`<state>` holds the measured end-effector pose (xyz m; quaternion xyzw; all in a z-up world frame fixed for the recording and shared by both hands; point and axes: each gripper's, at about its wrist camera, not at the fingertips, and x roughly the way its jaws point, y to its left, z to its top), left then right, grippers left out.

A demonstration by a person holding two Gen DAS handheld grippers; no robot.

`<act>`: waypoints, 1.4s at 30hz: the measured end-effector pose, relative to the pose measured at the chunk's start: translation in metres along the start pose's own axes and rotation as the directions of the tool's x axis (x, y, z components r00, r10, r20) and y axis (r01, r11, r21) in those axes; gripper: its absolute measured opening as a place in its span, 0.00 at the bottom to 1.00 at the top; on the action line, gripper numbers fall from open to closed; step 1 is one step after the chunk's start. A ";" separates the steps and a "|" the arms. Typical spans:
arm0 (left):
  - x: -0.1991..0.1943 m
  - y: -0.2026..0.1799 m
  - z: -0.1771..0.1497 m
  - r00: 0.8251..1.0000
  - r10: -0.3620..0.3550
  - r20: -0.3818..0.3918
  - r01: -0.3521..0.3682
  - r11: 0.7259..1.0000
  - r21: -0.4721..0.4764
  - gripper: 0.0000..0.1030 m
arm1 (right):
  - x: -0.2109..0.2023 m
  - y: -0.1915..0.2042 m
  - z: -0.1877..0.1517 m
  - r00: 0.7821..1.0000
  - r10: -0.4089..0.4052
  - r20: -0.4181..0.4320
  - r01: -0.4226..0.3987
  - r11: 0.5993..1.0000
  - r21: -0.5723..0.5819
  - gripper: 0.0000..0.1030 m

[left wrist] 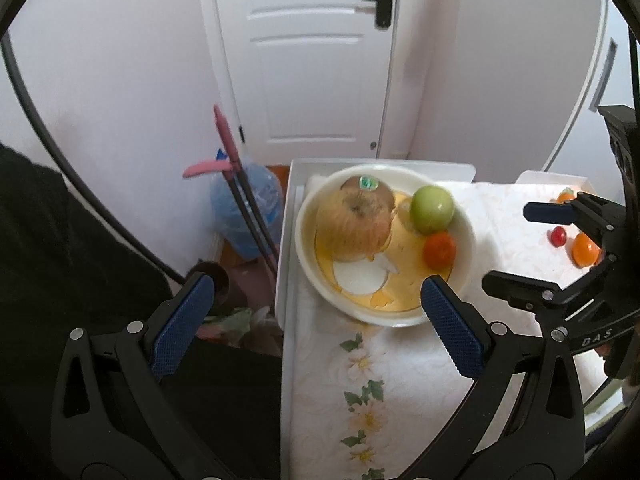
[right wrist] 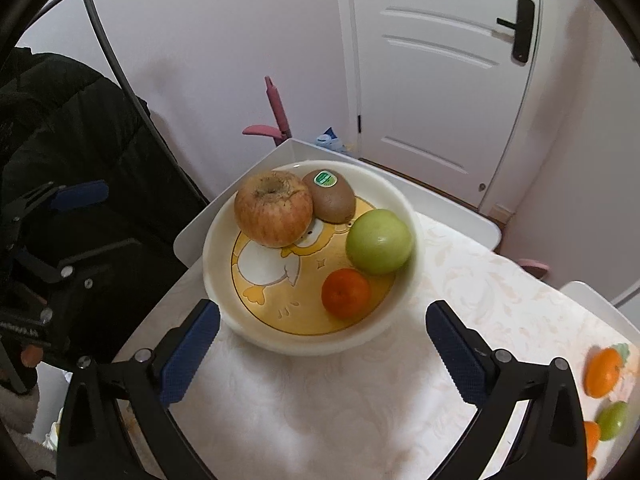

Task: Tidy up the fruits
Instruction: 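Release the apple and orange into the bowl, opening both tools, then move both tools back toward the loose fruit on the table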

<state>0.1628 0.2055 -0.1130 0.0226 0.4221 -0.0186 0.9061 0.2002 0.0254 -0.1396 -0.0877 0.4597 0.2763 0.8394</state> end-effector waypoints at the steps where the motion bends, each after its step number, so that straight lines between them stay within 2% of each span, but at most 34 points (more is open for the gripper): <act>1: -0.004 -0.002 0.003 1.000 -0.003 0.012 0.003 1.000 0.005 1.00 | -0.006 0.000 -0.001 1.000 -0.008 0.004 0.008 1.000 0.000 1.00; 7: -0.018 -0.024 0.013 0.998 -0.056 0.036 0.055 0.998 0.035 1.00 | -0.044 -0.007 -0.007 0.998 -0.056 0.017 0.056 0.998 0.026 1.00; 14: -0.038 -0.066 0.020 0.992 -0.099 0.073 0.092 0.992 0.089 1.00 | -0.098 -0.031 -0.029 0.987 -0.151 0.056 0.145 0.985 0.097 1.00; 20: -0.052 -0.116 0.022 0.988 -0.133 0.084 0.124 0.987 0.107 1.00 | -0.142 -0.065 -0.061 0.975 -0.209 0.077 0.197 0.970 0.140 1.00; 27: -0.055 -0.193 0.011 0.986 -0.158 0.060 0.148 0.978 0.149 1.00 | -0.181 -0.117 -0.103 0.963 -0.260 0.074 0.243 0.953 0.179 1.00; 34: -0.046 -0.263 -0.001 0.980 -0.195 0.035 0.184 0.961 0.206 1.00 | -0.201 -0.164 -0.141 0.962 -0.269 0.053 0.254 0.948 0.193 1.00; 42: -0.008 -0.331 -0.008 0.966 -0.259 0.000 0.250 0.931 0.265 1.00 | -0.195 -0.213 -0.181 0.966 -0.255 0.034 0.245 0.952 0.184 1.00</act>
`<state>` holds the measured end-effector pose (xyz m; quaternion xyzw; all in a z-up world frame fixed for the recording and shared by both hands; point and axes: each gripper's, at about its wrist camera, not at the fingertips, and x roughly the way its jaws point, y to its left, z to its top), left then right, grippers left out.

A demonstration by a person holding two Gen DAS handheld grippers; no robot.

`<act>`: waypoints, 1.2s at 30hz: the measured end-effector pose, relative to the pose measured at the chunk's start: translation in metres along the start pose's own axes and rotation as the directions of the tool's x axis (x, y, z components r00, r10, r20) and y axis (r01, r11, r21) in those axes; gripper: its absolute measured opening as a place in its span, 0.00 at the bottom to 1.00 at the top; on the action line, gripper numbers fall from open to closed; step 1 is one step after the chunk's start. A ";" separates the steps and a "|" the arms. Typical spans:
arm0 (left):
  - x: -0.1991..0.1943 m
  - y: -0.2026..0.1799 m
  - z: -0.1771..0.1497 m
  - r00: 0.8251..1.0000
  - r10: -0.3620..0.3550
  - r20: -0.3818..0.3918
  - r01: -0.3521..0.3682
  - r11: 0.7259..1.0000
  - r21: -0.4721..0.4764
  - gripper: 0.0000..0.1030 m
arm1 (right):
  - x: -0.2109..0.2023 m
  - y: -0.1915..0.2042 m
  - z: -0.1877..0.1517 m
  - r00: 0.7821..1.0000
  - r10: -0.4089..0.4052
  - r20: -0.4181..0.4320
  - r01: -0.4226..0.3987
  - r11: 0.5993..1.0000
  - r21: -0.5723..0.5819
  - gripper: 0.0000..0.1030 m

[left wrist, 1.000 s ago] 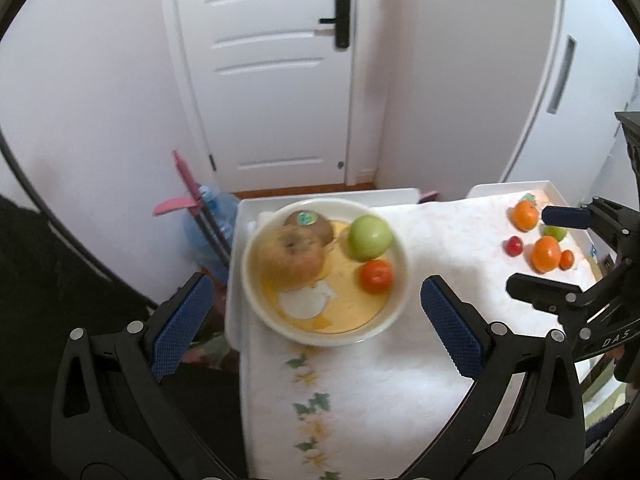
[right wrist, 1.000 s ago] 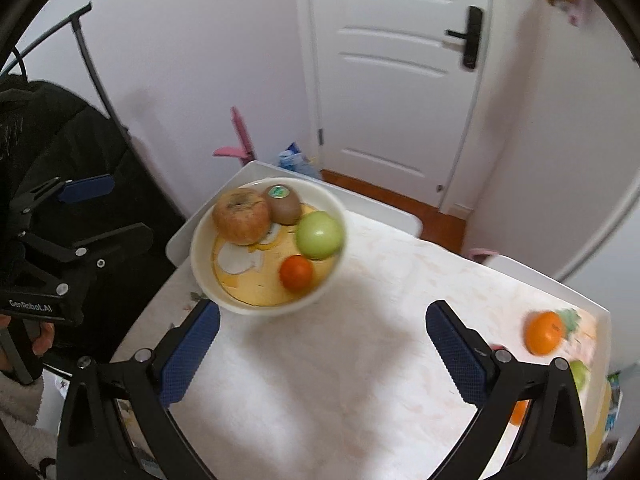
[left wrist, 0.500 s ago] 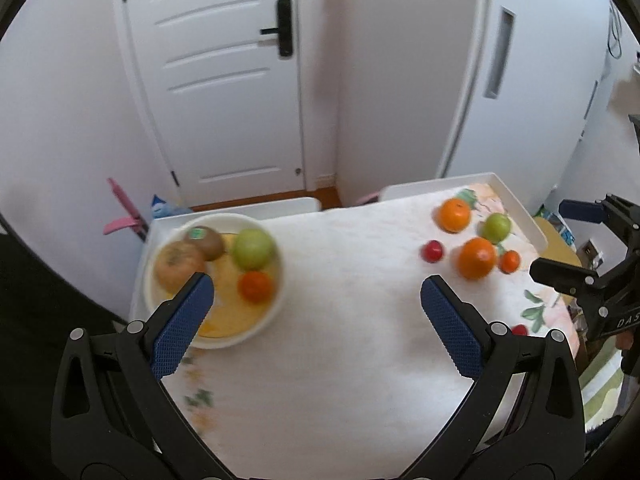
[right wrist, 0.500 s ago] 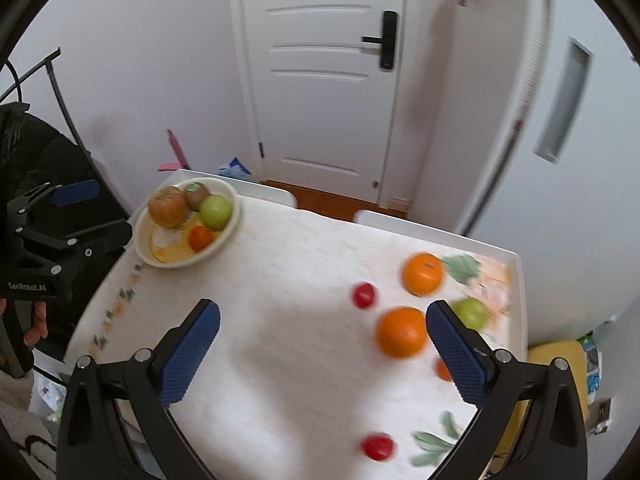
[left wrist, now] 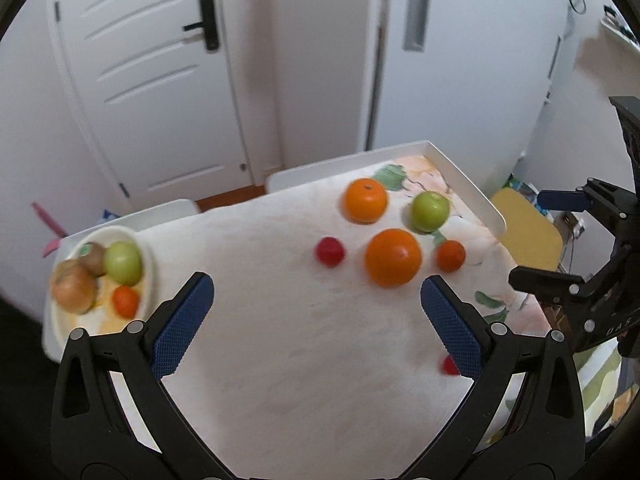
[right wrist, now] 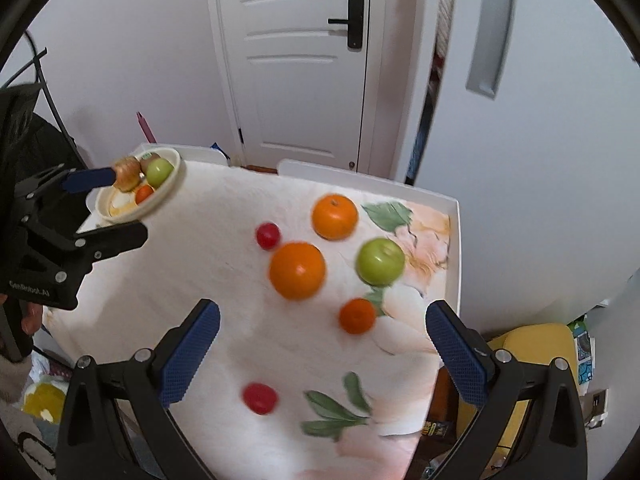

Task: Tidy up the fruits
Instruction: 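Move both tools back toward the loose fruit on the table, then grasp the large orange with the left tool while the right tool grasps a tangerine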

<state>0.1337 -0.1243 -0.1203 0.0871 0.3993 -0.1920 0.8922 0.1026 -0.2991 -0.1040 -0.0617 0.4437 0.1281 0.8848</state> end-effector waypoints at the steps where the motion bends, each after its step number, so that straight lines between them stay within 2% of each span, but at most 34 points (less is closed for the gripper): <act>1: 0.007 -0.006 0.000 1.000 -0.005 -0.006 0.005 1.000 0.010 1.00 | 0.004 -0.005 -0.003 1.000 0.001 -0.004 -0.001 1.000 -0.003 0.99; 12: 0.085 -0.047 -0.010 0.996 -0.050 -0.070 0.054 0.997 0.061 1.00 | 0.052 -0.038 -0.037 0.999 0.007 -0.038 -0.009 0.998 -0.056 0.96; 17: 0.105 -0.056 -0.006 0.995 -0.059 -0.079 0.065 0.995 0.074 1.00 | 0.068 -0.038 -0.043 0.999 0.016 -0.037 -0.019 0.996 -0.084 0.89; 22: 0.121 -0.065 -0.002 0.994 -0.064 -0.089 0.073 0.992 0.100 0.92 | 0.080 -0.039 -0.046 0.999 0.030 -0.039 -0.034 0.994 -0.101 0.79; 24: 0.126 -0.068 -0.002 0.993 -0.065 -0.094 0.075 0.991 0.111 0.92 | 0.085 -0.040 -0.048 0.998 0.037 -0.043 -0.041 0.994 -0.104 0.74; 26: 0.128 -0.070 -0.001 0.993 -0.066 -0.096 0.077 0.990 0.114 0.89 | 0.088 -0.040 -0.048 0.998 0.045 -0.048 -0.050 0.993 -0.106 0.73; 28: 0.131 -0.072 0.000 0.992 -0.066 -0.104 0.078 0.990 0.115 0.72 | 0.091 -0.039 -0.049 0.998 0.049 -0.047 -0.054 0.992 -0.111 0.72; 30: 0.136 -0.074 0.000 0.991 -0.063 -0.120 0.077 0.990 0.120 0.68 | 0.092 -0.039 -0.049 0.998 0.053 -0.045 -0.058 0.991 -0.118 0.70; 36: 0.135 -0.076 0.000 0.991 -0.060 -0.123 0.076 0.988 0.132 0.66 | 0.097 -0.040 -0.049 0.997 0.067 -0.047 -0.072 0.990 -0.123 0.63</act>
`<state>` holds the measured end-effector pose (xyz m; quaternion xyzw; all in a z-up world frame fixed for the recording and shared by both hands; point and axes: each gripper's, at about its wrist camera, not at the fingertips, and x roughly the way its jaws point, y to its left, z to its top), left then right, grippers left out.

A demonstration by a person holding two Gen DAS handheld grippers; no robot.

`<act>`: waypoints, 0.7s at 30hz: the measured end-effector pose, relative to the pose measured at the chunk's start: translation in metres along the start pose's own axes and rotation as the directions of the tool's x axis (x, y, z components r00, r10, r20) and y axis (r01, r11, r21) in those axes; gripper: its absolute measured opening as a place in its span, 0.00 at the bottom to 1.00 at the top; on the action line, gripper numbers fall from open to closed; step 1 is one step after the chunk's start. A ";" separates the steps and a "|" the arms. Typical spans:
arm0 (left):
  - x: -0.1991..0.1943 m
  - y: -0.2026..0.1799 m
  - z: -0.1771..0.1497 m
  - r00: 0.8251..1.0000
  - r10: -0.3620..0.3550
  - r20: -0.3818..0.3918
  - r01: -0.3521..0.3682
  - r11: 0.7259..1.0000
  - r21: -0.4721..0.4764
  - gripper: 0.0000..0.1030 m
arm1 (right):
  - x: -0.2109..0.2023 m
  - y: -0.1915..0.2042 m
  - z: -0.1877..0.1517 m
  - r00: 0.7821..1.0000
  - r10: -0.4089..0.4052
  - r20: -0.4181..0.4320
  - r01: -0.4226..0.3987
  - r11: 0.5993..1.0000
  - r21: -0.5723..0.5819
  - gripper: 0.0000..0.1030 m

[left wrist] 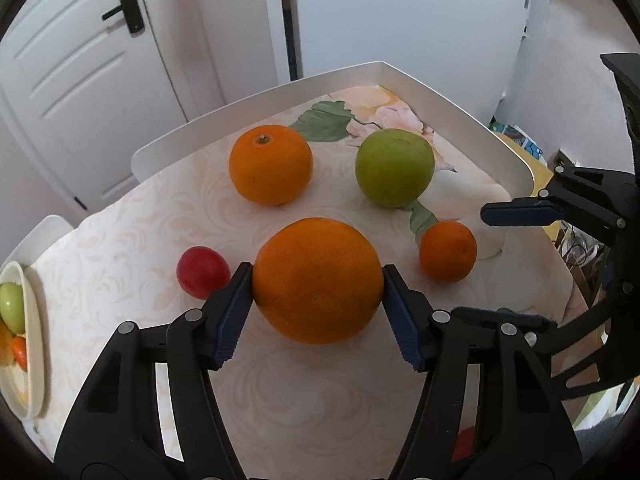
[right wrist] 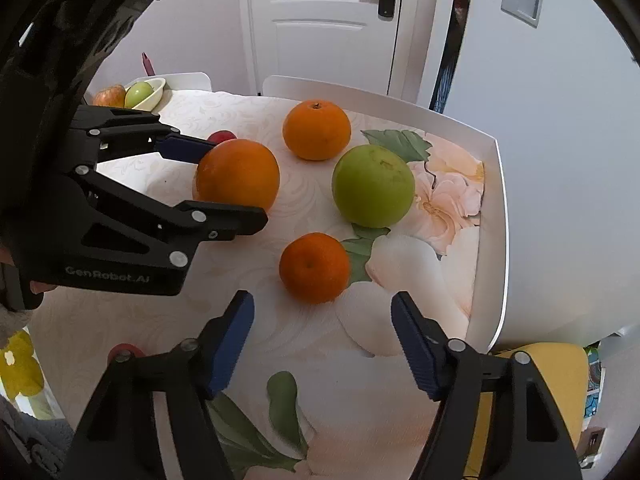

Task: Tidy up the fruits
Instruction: 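Grasp the large orange with the left tool while the right tool grasps a tangerine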

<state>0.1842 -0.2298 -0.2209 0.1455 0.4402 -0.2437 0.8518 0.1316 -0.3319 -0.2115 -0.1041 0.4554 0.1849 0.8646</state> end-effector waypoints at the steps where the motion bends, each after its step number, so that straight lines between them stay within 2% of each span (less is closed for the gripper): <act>1: -0.001 0.000 0.000 1.000 0.001 0.000 -0.001 1.000 -0.003 0.66 | 0.001 0.000 0.000 1.000 0.002 0.000 -0.002 1.000 -0.001 0.61; 7: -0.006 0.004 -0.005 1.000 0.024 -0.009 -0.024 1.000 -0.004 0.65 | 0.006 -0.001 0.002 1.000 0.011 -0.004 -0.011 1.000 -0.009 0.54; 21: -0.015 0.018 -0.021 0.998 0.050 -0.025 -0.051 0.998 -0.034 0.65 | 0.014 -0.001 0.006 1.000 0.023 0.002 -0.023 1.000 -0.013 0.45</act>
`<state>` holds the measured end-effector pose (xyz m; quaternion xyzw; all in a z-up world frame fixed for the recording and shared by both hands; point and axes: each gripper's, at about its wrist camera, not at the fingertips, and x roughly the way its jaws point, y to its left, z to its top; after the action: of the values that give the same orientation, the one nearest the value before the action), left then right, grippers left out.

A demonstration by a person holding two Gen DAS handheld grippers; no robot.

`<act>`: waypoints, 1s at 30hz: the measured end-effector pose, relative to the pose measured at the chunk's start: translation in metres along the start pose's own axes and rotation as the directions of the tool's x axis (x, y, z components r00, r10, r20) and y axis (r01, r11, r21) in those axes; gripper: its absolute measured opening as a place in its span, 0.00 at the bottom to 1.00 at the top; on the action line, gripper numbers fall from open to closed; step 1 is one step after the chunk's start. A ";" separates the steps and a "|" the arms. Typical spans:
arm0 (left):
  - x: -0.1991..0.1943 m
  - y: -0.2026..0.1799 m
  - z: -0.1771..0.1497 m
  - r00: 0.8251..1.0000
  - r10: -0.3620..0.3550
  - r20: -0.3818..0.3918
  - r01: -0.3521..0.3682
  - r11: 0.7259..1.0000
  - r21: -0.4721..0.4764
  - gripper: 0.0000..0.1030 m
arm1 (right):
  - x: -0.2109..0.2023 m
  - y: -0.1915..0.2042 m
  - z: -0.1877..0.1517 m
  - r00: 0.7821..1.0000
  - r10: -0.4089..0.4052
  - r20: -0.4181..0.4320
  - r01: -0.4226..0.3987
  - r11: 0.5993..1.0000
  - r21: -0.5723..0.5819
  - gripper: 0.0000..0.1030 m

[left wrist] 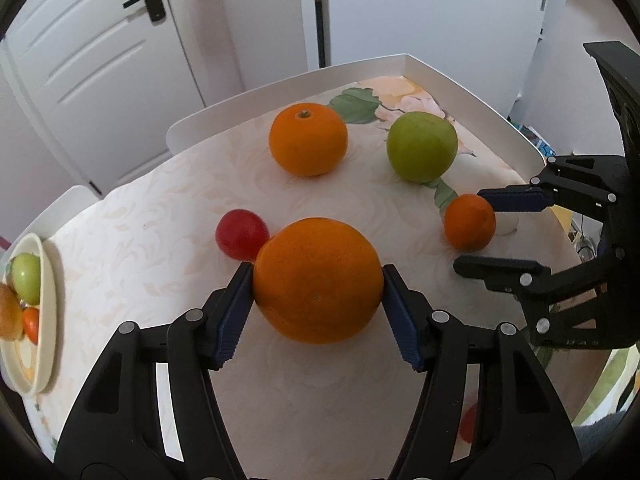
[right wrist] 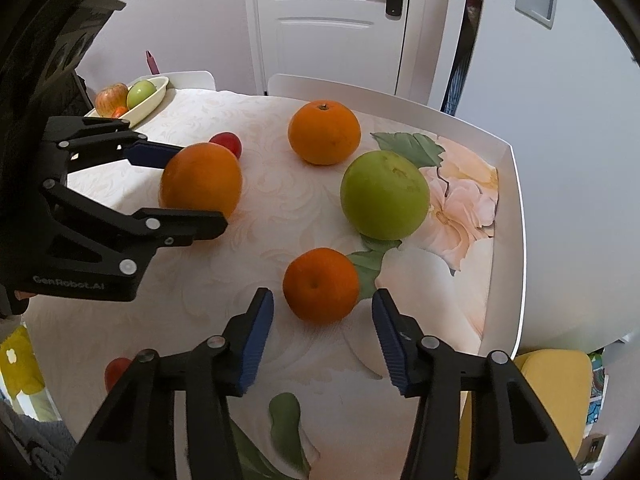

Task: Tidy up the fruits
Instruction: 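Grasp the large orange with the left tool while the right tool grasps a tangerine, then carry the orange and tangerine over the duck bowl with both tools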

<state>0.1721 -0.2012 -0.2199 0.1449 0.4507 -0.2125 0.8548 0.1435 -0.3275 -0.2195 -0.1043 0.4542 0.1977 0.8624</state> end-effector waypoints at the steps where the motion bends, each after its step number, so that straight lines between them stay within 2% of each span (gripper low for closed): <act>1: -0.001 0.001 -0.001 1.000 0.002 -0.001 -0.002 1.000 -0.001 0.65 | 0.000 0.000 0.001 1.000 -0.001 0.003 0.001 1.000 -0.001 0.45; 5: -0.004 0.003 -0.004 1.000 0.009 -0.002 -0.009 1.000 -0.009 0.65 | 0.002 0.000 0.002 1.000 -0.005 0.007 0.005 1.000 -0.006 0.41; 8: -0.006 0.005 -0.007 1.000 0.014 0.000 -0.014 1.000 -0.018 0.65 | 0.006 0.002 0.005 1.000 -0.008 0.000 0.008 1.000 -0.010 0.34; 18: -0.031 0.016 -0.014 0.999 0.045 0.017 -0.044 0.997 -0.065 0.65 | -0.003 0.008 0.013 1.000 -0.008 0.021 0.008 1.000 -0.013 0.33; 30: -0.097 0.059 -0.026 0.991 0.119 0.069 -0.104 0.976 -0.190 0.65 | -0.039 0.044 0.040 0.997 0.019 0.072 -0.015 0.998 -0.056 0.33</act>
<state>0.1340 -0.1159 -0.1498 0.0809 0.4251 -0.1270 0.8925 0.1346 -0.2832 -0.1649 -0.1172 0.4180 0.2212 0.8733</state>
